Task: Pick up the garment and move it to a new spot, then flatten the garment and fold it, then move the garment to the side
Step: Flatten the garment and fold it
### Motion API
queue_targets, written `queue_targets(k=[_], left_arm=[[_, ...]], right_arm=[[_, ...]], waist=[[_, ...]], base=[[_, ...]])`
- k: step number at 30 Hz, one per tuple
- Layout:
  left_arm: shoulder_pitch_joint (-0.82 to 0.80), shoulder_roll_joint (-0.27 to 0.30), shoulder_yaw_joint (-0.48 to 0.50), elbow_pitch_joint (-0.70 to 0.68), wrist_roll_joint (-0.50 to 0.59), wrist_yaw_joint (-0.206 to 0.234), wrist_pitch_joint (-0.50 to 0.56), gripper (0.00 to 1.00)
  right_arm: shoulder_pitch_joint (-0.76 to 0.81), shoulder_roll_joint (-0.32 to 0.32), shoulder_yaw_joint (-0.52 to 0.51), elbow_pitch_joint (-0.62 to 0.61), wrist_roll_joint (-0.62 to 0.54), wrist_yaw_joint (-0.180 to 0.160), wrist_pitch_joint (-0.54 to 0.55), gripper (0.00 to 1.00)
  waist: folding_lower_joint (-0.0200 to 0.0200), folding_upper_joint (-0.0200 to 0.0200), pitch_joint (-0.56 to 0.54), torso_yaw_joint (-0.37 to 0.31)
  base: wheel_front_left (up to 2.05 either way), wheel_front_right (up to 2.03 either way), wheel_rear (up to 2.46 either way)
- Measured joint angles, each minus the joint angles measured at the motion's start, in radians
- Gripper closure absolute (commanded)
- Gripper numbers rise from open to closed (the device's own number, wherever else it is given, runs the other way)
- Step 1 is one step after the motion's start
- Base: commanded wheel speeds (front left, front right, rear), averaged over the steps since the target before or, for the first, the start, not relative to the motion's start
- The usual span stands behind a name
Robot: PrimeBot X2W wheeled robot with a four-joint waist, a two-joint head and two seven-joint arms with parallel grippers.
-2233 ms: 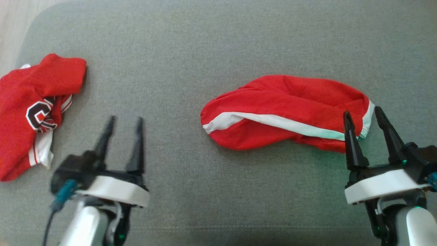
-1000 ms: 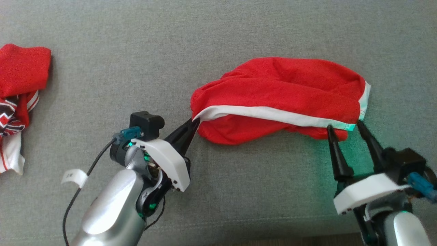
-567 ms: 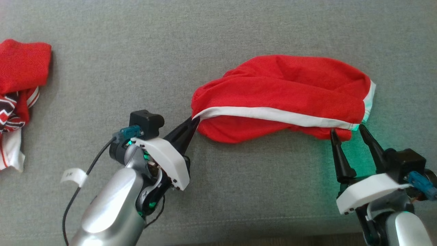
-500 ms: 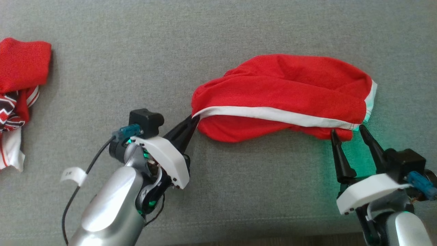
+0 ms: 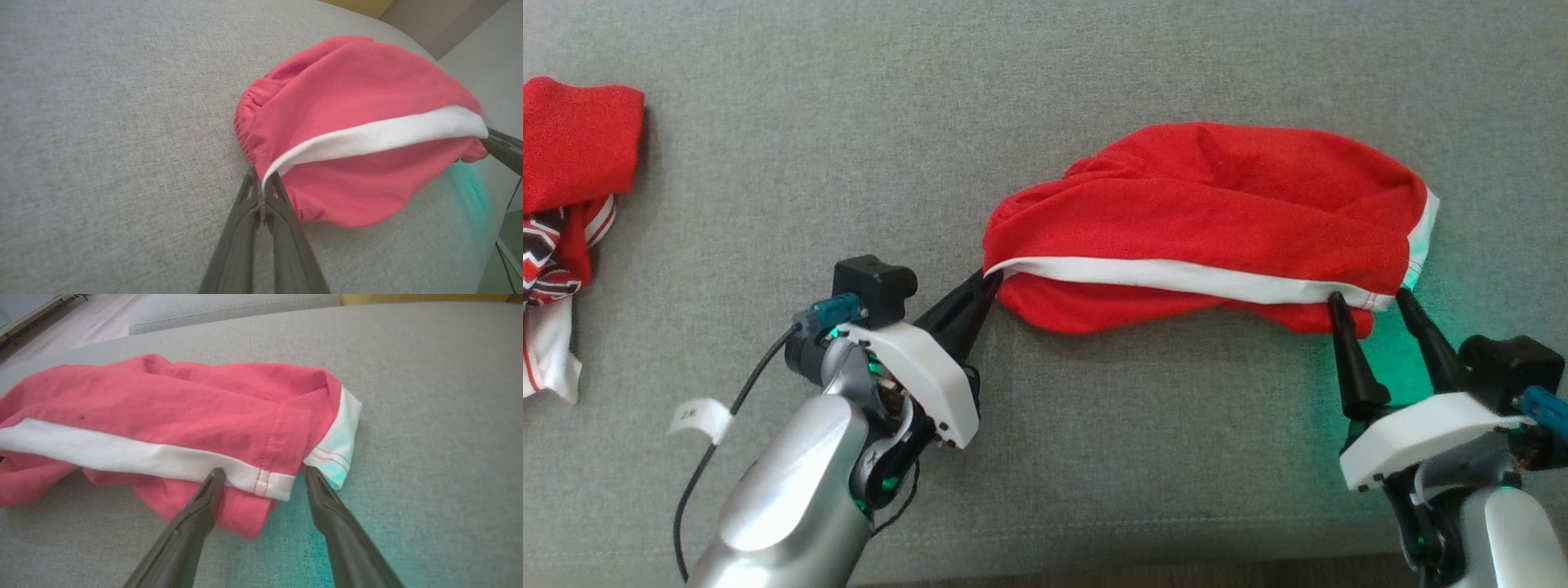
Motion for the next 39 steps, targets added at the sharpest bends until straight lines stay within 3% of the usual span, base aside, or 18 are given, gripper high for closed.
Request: queue_targets(k=[2, 3, 4, 5, 17, 24, 33, 39], left_arm=[[-0.002, 0.001, -0.002, 0.0, 0.0, 0.0, -0.001, 1.0], [-0.003, 0.001, -0.004, -0.001, 0.0, 0.0, -0.001, 1.0], [-0.004, 0.002, -0.006, -0.001, 0.0, 0.0, -0.001, 1.0], [-0.007, 0.004, -0.008, -0.001, 0.0, 0.0, -0.001, 1.0], [-0.014, 0.033, -0.007, -0.007, 0.039, 0.028, -0.089, 1.0], [-0.015, 0.098, 0.023, -0.18, 0.099, 0.073, -0.16, 1.0], [-0.155, 0.193, 0.098, -0.486, 0.144, 0.105, -0.07, 1.0], [-0.251, 0.214, 0.137, -0.576, 0.139, 0.113, 0.007, 1.0]], right_arm=[[0.0, 0.0, 0.004, 0.008, 0.019, 0.0, 0.014, 0.0], [-0.002, 0.0, 0.008, 0.01, 0.03, 0.0, 0.019, 0.22], [-0.004, 0.0, 0.012, 0.01, 0.031, 0.0, 0.02, 0.53], [-0.01, 0.0, 0.018, 0.01, 0.035, 0.0, 0.02, 1.0], [-0.031, -0.021, 0.007, -0.078, 0.012, 0.0, -0.003, 1.0], [-0.061, -0.067, -0.011, -0.205, -0.008, 0.0, 0.026, 1.0], [-0.239, -0.171, -0.049, -0.403, -0.019, 0.001, 0.123, 1.0], [-0.361, -0.214, -0.053, -0.442, 0.008, 0.001, 0.165, 1.0]], waist=[[0.0, 0.0, 0.002, 0.001], [0.0, 0.0, 0.004, 0.001], [0.0, 0.0, 0.005, 0.001], [0.0, 0.0, 0.006, 0.001], [0.0, 0.0, -0.016, -0.011], [-0.0001, 0.0, -0.08, -0.016], [-0.0001, 0.0, -0.173, -0.001], [-0.0001, 0.0, -0.216, 0.007]], base=[[0.0, 0.0, 0.0], [0.0, 0.0, 0.0], [0.0, 0.0, 0.0], [0.0, 0.0, 0.0], [0.0, 0.0, 0.0], [0.0, 0.0, 0.0], [0.0, 0.0, 0.0], [0.0, 0.0, 0.0]])
